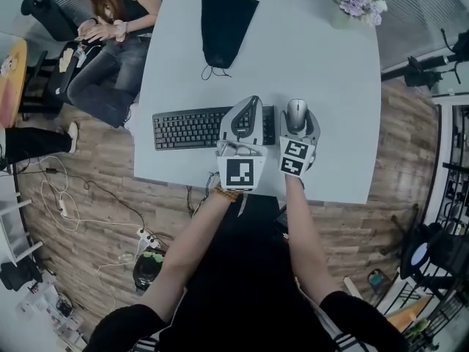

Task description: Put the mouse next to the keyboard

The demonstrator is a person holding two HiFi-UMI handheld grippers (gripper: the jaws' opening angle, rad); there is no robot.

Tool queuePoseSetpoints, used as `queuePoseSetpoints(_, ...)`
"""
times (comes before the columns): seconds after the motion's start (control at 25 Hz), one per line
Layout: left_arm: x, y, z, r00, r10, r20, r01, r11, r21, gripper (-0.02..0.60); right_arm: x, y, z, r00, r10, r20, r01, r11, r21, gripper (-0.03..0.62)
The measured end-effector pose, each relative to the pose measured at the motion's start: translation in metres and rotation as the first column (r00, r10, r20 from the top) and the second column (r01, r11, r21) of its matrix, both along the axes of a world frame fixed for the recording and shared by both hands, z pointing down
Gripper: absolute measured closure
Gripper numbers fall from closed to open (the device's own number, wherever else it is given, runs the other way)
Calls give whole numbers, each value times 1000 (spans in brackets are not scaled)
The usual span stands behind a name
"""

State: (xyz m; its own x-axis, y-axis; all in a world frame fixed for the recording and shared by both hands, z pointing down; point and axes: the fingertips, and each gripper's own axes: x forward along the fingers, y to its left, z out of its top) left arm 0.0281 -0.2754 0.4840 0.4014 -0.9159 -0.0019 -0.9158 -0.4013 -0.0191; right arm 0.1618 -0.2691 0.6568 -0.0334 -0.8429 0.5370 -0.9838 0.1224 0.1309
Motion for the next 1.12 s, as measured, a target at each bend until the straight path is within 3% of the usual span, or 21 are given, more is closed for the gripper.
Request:
queuePoseSetpoints(0.28, 1, -3, 6, 1000, -7, -4, 7, 1000, -5, 569, 0, 1, 16, 1000, -5, 11, 6, 999, -40, 300)
queuePoseSetpoints(0.52, 6, -4, 11, 999, 12, 36, -12, 1000, 2, 569, 3, 1, 26, 1000, -6, 6, 7, 998, -58, 299)
queuePoseSetpoints(0.64, 6, -6, 10, 1000, 1, 7, -2, 1000, 17, 569, 3, 1, 32, 1000, -6, 5, 6, 997, -72, 299)
queuePoseSetpoints(0.76, 9, -7, 10, 999, 10, 44, -12, 999, 33, 569, 6, 2, 43, 1000, -7, 4, 8, 995, -97, 299)
queuePoseSetpoints(1.04, 7, -8, 11, 999, -15, -33, 15, 1000, -2, 569, 7, 3, 61, 1000, -10, 8, 11, 990, -138, 299)
queuePoseSetpoints(1.12, 8, -8, 12, 1000, -2, 2, 2, 1000, 3, 569, 8, 4, 67, 1000, -10, 10, 11, 989, -150, 300)
